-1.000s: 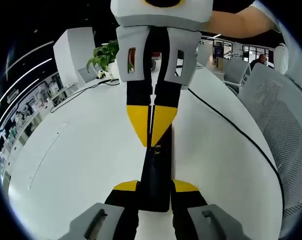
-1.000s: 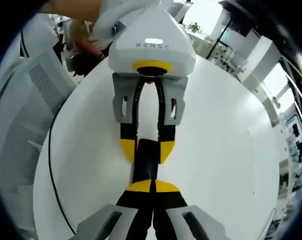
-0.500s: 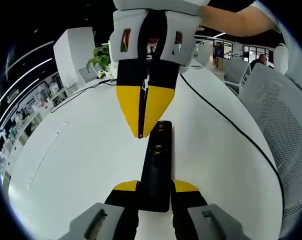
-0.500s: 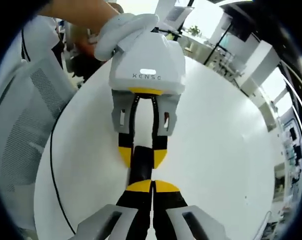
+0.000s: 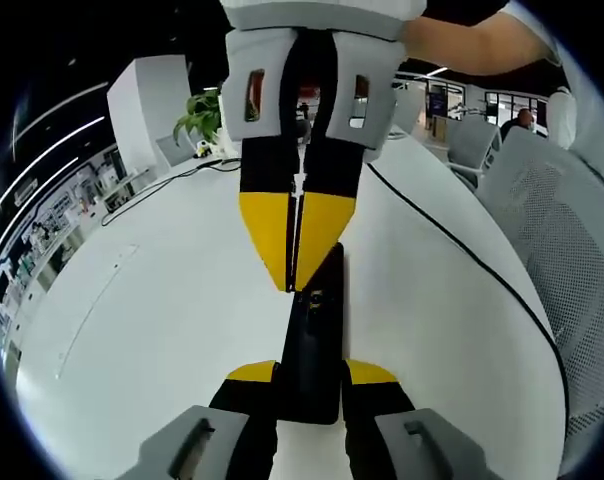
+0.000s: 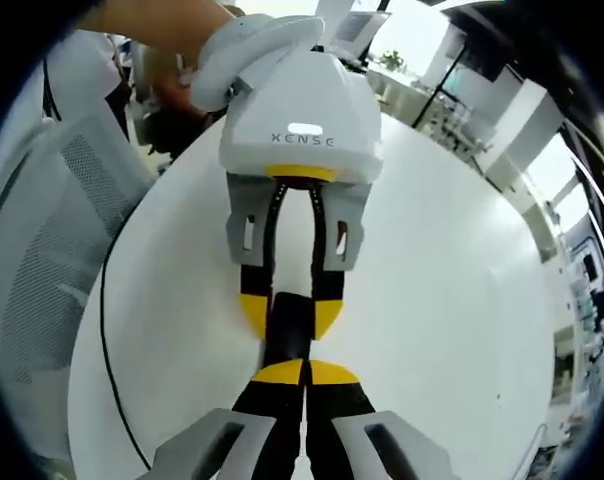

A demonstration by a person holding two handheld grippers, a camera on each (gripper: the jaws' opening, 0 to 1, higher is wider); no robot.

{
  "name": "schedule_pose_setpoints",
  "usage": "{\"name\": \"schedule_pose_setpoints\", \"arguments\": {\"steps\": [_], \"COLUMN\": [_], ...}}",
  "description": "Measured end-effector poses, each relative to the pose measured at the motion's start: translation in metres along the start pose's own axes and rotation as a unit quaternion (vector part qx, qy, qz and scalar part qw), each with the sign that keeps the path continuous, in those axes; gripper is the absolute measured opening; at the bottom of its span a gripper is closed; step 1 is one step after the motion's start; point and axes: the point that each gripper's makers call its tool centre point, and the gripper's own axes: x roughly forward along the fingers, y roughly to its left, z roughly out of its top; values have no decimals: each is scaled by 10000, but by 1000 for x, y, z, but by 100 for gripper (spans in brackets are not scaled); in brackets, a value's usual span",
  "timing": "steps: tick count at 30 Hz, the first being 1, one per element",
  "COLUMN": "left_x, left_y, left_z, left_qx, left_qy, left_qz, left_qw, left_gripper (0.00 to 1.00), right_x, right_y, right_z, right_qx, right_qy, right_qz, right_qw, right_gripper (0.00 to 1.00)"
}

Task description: Press the specified remote control buttons in sequence, fully releasing each button before pressing the next.

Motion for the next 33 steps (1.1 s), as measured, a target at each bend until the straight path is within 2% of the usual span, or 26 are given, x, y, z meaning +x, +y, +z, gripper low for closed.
{"name": "schedule_pose_setpoints", "arguments": {"steps": [33], "left_x": [-1], "left_y": [1], "left_z": [-2], "left_qx": [-4], "left_qy": [-53], "left_qz": [10], "left_qw": [10000], "left_gripper": [23], "right_x": [23], "right_y": [13], "right_z": [-7], "right_qx": [3], "right_qy": [102], "right_qz": [281], "right_qw": [9996], "right_gripper": [0]}}
